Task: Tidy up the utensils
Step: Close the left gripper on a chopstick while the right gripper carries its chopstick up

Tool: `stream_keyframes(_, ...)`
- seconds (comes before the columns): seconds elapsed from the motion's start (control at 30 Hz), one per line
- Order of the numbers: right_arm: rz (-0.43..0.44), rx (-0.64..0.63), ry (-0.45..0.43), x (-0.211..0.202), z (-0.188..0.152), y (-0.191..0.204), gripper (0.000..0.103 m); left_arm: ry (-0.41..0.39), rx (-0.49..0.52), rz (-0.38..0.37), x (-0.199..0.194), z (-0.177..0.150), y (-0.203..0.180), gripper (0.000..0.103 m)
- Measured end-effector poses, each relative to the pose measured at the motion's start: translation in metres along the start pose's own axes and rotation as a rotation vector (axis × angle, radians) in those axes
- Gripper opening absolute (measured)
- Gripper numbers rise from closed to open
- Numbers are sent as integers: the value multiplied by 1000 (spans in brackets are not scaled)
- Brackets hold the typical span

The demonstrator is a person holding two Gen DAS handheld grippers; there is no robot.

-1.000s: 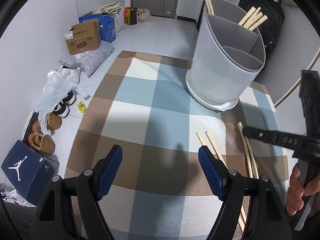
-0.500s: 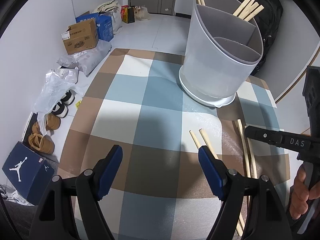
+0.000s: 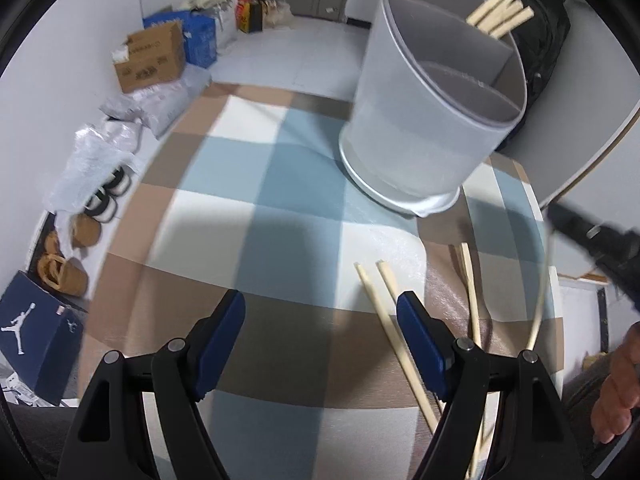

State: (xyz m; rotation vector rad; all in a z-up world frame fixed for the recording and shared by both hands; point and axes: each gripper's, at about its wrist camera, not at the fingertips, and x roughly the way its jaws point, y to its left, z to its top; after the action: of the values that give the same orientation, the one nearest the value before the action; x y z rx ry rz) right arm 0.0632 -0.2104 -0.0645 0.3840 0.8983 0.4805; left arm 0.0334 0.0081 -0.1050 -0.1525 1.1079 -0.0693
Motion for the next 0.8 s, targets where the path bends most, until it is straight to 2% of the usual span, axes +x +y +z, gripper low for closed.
stream_keyframes(0.13,6,-85,-83,-17,2,20,3,43,0,-3,9,1,-3,74)
stream_keyframes(0.33,16,-144,-140,-33,5,29,3,104,-16,34,21,8,-4,70)
stream_keyframes(0.5,34,-142,-167,-40,10,27,3,127,13,125,27,13,-14,65)
stream_keyframes(0.57,41,-139,-175,-46,11,26,4,143,13,168,30,16,-18,57)
stream_keyframes(0.7,53,-142,-197,-55,13,26,4,164,3,175,33,22,-21,43)
stream_keyframes(0.77,58,-145,-206,-56,14,26,4,172,9,167,34,25,-25,24)
stream_keyframes(0.8,60,-147,-208,-57,15,27,4,176,8,162,33,25,-26,20)
